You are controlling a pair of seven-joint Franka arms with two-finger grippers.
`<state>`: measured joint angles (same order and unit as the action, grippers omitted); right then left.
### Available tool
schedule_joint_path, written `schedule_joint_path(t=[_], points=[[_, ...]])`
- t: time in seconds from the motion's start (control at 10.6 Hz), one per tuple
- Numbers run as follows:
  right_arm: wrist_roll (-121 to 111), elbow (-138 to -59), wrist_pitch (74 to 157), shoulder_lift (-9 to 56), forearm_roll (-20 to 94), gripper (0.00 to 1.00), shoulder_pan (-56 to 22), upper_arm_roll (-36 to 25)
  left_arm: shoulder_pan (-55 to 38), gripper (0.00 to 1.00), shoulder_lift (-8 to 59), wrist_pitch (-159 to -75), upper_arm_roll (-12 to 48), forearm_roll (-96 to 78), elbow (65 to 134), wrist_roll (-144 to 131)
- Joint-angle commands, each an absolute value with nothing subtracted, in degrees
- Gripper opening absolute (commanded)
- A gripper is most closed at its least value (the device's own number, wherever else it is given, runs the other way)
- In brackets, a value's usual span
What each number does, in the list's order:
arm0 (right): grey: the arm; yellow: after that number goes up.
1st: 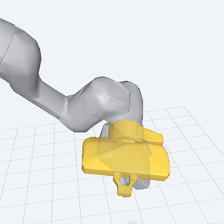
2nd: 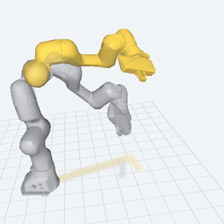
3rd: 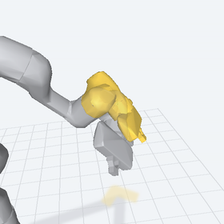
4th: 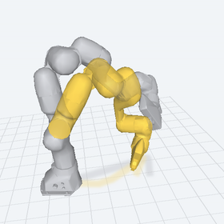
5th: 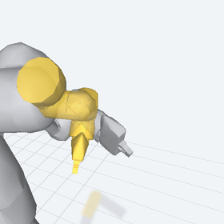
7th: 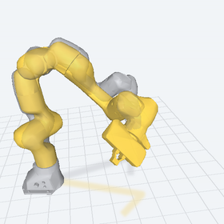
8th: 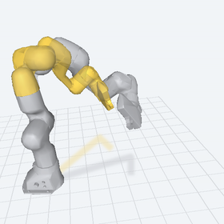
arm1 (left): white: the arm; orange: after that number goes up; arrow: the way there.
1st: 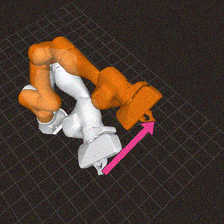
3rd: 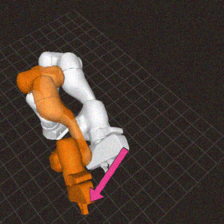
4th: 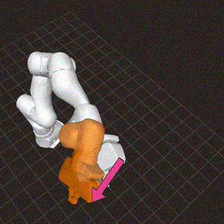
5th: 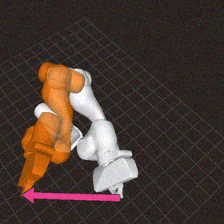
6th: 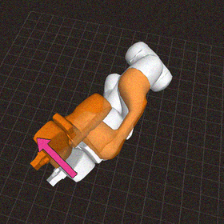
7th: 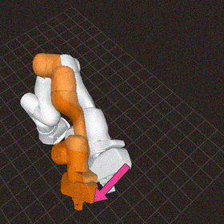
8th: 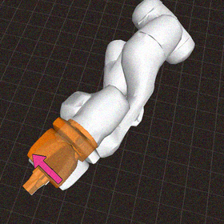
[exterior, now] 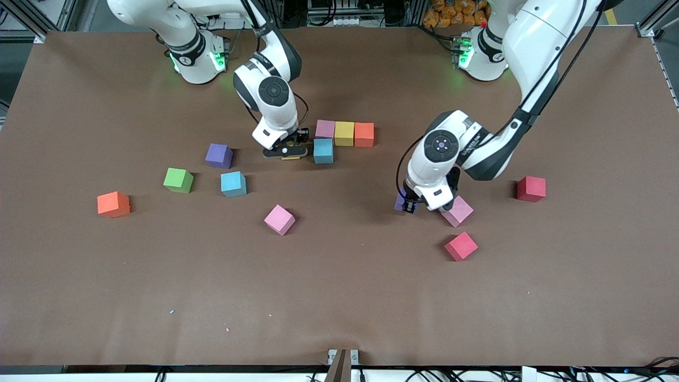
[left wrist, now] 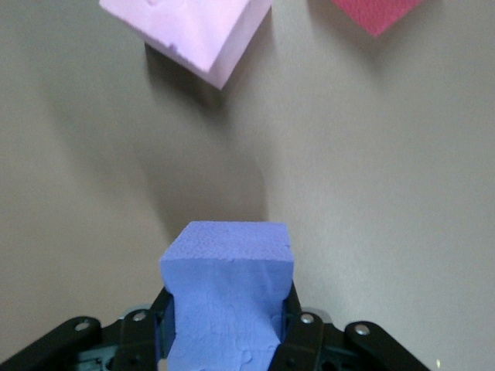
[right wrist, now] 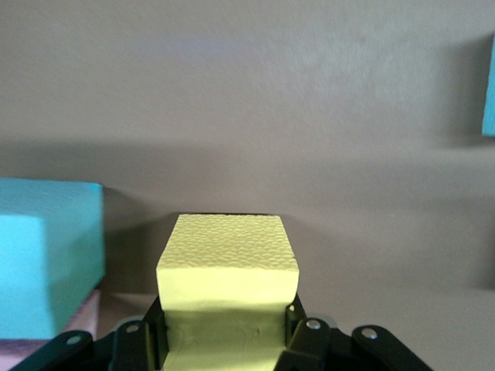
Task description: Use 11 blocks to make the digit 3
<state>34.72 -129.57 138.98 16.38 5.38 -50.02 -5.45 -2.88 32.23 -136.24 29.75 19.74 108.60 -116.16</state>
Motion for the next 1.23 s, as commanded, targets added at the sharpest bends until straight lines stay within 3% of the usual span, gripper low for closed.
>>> schedule_joint_path(t=[0.0, 0.28, 0.66, 1.13], points=[[33.1, -122.7, 129.9, 14.9, 6.2, 0.0, -48.6, -5.4, -1.8, 0.0, 33.0, -135.0, 30.2, 18.0, 107.1, -116.1], [32.5, -113.0, 124.7, 19.1, 6.6, 0.0, -46.4, -5.4, -1.0, 0.0, 33.8, -135.0, 30.2, 14.8, 105.4, -115.9], [32.3, -95.1, 115.5, 30.4, 12.6, 0.0, -44.9, -5.4, 0.2, 0.0, 35.1, -134.2, 30.2, 12.0, 102.9, -115.7], [32.2, -88.6, 116.2, 37.7, 12.5, 0.0, -45.7, -5.4, 0.1, 0.0, 35.2, -134.2, 30.2, 12.0, 102.9, -115.6]])
